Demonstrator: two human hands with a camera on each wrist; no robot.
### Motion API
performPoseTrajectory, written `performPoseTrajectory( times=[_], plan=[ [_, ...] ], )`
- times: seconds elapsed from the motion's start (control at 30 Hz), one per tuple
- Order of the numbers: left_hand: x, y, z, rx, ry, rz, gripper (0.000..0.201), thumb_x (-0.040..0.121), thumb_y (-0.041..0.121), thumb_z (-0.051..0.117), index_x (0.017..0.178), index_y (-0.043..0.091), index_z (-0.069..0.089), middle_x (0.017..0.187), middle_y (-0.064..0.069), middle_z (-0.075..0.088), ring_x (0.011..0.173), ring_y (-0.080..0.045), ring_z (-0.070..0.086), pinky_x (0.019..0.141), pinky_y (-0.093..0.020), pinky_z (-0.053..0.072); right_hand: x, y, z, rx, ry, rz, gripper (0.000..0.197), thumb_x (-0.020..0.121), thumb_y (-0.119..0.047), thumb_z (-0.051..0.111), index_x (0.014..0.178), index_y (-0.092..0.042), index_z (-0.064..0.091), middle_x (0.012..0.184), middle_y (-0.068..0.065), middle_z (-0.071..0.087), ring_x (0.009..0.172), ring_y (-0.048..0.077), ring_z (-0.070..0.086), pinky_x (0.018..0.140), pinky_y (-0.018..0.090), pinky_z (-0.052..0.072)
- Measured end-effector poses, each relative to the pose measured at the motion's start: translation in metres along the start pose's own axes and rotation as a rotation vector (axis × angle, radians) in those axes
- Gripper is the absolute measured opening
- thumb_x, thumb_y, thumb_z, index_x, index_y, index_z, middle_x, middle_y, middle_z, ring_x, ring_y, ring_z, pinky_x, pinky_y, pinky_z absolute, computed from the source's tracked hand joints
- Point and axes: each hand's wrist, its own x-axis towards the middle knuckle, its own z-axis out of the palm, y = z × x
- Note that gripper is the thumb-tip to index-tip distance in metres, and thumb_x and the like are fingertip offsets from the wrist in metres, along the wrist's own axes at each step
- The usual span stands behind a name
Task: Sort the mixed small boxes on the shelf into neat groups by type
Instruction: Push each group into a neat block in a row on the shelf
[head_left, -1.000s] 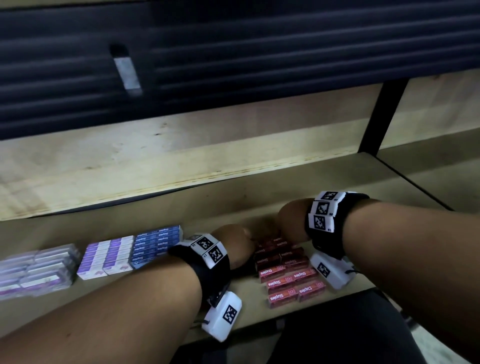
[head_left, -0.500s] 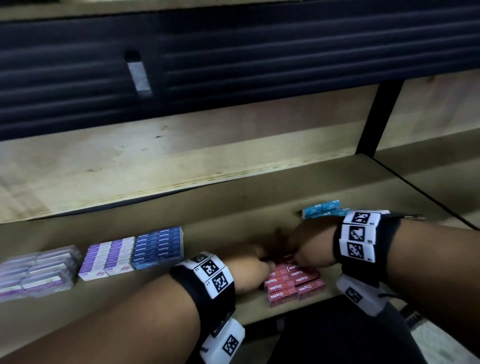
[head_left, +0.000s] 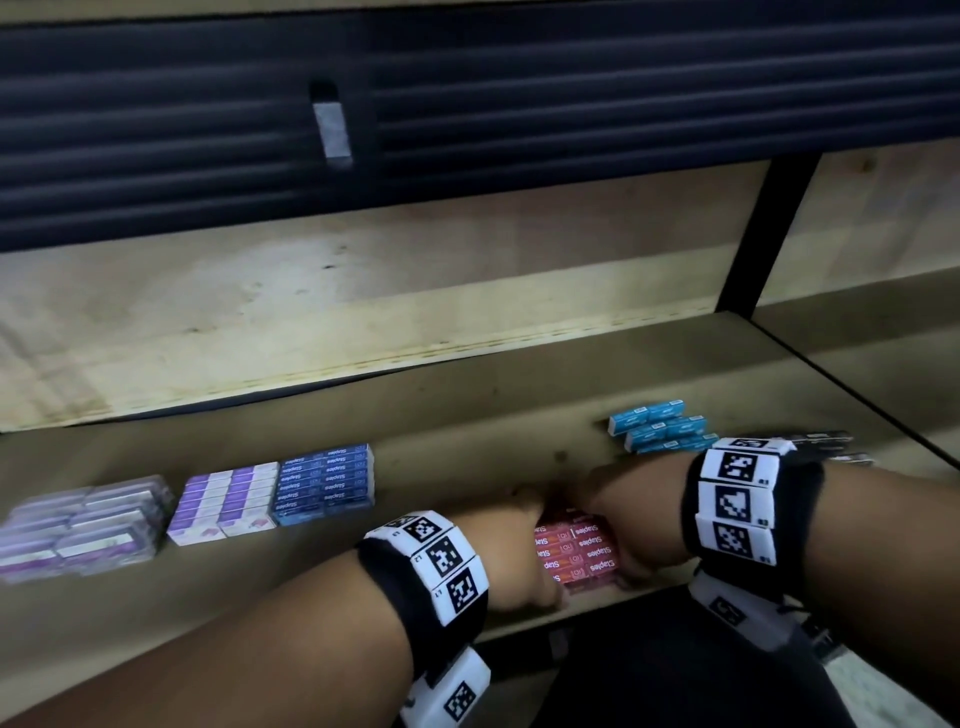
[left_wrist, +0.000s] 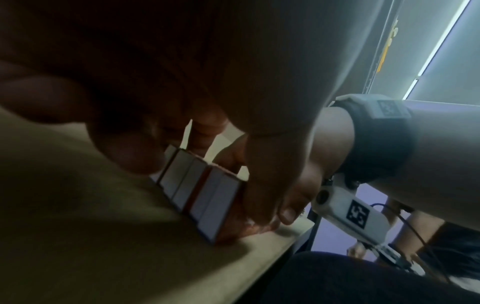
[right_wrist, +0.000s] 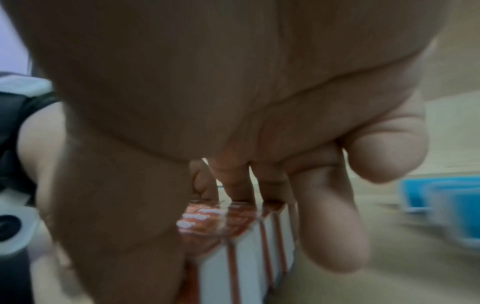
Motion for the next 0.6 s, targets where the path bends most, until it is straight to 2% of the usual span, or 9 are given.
performPoseTrajectory(
  times=[0.07,0.13,0.2,0.27,0.4,0.53,0.6],
  plan=[
    [-0.005,-0.005,-0.002,0.006,-0.001,-0.016,0.064,0.061,0.06,0.079,0.11,0.034,0.049,0.097,0.01,0.056,0.085,-0.017,0.057,0.081,-0.032,0.049,0.004,-0.007,0.0,-0.008,0.012,0.008,0.046,0.067,-0.036,0.079,0.11,-0.03,0.064,0.104,-0.002,0.069,0.091,0.019,0.066,0.086,0.031,0.053],
    [-0.01,-0.013,-0.002,0.021,0.004,-0.035,0.065,0.06,0.062,0.079,0.111,0.034,0.049,0.099,0.008,0.057,0.088,-0.018,0.057,0.083,-0.034,0.05,0.009,-0.015,0.001,-0.012,0.042,0.024,0.044,0.066,-0.038,0.079,0.107,-0.029,0.066,0.102,-0.002,0.068,0.089,0.02,0.065,0.083,0.028,0.05],
    [-0.018,-0.026,-0.002,0.066,0.04,-0.052,0.073,0.057,0.066,0.077,0.115,0.034,0.048,0.107,0.006,0.058,0.094,-0.021,0.057,0.09,-0.038,0.05,0.017,-0.027,0.0,-0.009,0.05,0.035,0.042,0.064,-0.038,0.079,0.104,-0.027,0.068,0.102,-0.001,0.068,0.093,0.023,0.065,0.087,0.033,0.051],
    [-0.027,-0.041,0.0,0.083,0.072,-0.071,0.08,0.054,0.068,0.076,0.121,0.035,0.046,0.118,0.006,0.057,0.104,-0.022,0.056,0.094,-0.038,0.048,0.026,-0.041,-0.002,0.012,0.05,0.053,0.039,0.062,-0.036,0.081,0.097,-0.027,0.068,0.098,-0.001,0.067,0.09,0.025,0.065,0.087,0.039,0.053],
    [-0.047,-0.07,0.003,-0.006,0.058,-0.131,0.086,0.056,0.064,0.077,0.129,0.038,0.04,0.124,0.007,0.057,0.108,-0.019,0.058,0.09,-0.031,0.046,0.044,-0.07,-0.005,0.09,0.049,0.021,0.025,0.063,-0.031,0.081,0.08,-0.023,0.064,0.08,-0.001,0.062,0.079,0.024,0.063,0.081,0.041,0.056],
    [-0.071,-0.094,0.005,-0.09,0.064,-0.215,0.085,0.057,0.059,0.075,0.132,0.041,0.038,0.123,0.009,0.058,0.106,-0.015,0.059,0.089,-0.03,0.048,0.055,-0.092,-0.001,0.134,0.166,-0.021,0.058,0.058,-0.036,0.08,0.111,-0.03,0.057,0.098,-0.001,0.062,0.086,0.024,0.063,0.071,0.032,0.045],
    [-0.081,-0.102,0.006,-0.132,0.081,-0.24,0.084,0.059,0.054,0.074,0.133,0.042,0.038,0.124,0.009,0.058,0.107,-0.015,0.058,0.091,-0.029,0.049,0.061,-0.102,-0.001,0.186,0.179,-0.055,0.068,0.057,-0.036,0.078,0.12,-0.032,0.053,0.11,-0.001,0.063,0.095,0.025,0.064,0.077,0.034,0.05]
  ],
)
